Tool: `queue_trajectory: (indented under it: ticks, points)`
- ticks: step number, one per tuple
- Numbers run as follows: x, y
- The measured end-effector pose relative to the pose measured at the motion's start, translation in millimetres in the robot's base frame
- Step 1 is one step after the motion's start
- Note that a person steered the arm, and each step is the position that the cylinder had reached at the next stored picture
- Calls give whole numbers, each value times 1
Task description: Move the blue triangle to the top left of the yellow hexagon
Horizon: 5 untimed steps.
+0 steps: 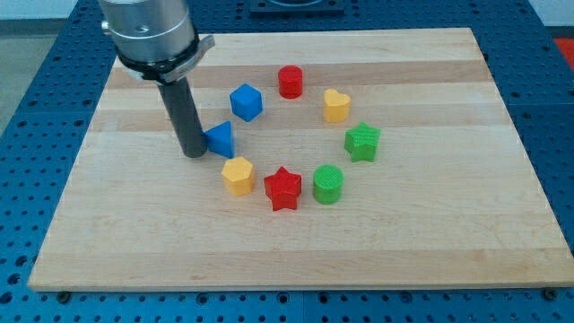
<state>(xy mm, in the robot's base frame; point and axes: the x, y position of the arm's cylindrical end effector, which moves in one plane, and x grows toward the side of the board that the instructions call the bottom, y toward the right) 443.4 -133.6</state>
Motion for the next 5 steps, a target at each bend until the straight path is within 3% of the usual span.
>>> queue_trajectory:
  ticks: [3,5]
  points:
    - [-20,-8]
    - [-94,-8]
